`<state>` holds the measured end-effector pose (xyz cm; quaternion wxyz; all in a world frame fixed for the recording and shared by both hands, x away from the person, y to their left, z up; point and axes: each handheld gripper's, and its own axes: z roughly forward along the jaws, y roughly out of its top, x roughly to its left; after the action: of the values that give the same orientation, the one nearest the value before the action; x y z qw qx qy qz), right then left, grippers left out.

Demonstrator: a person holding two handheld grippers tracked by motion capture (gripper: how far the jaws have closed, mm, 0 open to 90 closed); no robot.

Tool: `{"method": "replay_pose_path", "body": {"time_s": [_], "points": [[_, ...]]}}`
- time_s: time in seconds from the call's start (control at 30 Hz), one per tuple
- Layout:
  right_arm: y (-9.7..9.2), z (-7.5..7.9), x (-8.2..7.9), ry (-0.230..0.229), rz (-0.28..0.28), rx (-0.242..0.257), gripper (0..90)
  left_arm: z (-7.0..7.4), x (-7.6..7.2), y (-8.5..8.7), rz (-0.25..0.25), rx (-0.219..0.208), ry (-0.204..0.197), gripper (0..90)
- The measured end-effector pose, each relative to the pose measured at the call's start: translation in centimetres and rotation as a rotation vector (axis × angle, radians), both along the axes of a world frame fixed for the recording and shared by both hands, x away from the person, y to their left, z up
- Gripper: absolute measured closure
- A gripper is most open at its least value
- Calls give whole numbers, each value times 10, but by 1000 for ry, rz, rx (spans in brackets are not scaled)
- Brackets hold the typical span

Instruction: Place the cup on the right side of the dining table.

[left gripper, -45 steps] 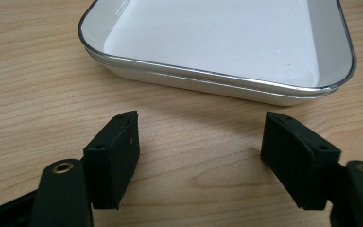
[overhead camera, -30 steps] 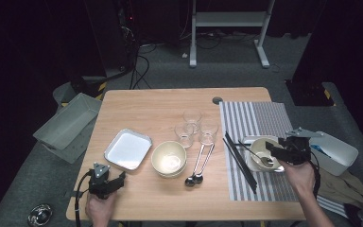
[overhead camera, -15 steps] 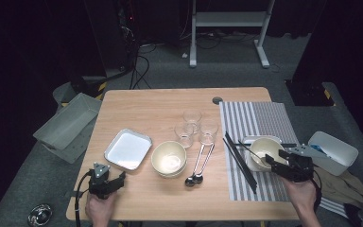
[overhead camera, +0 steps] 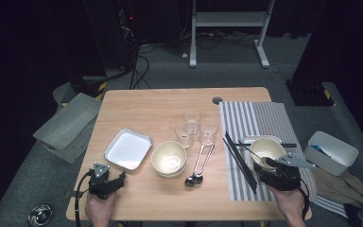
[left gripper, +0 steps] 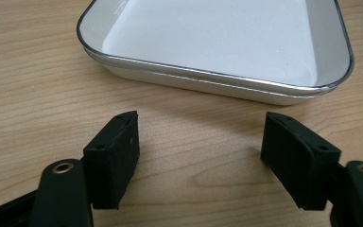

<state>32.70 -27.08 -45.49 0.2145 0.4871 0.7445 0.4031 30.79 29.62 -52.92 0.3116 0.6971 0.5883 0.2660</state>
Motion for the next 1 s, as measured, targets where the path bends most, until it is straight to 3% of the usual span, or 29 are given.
{"method": "replay_pose_path", "body": {"time_s": [0.53,1.0], "points": [[40,-4,1,-12,91,5,427,0,0,0,1,0,-3,289],[64,2,12,-31,144,-13,444,0,0,0,-1,-1,-3,289]]}}
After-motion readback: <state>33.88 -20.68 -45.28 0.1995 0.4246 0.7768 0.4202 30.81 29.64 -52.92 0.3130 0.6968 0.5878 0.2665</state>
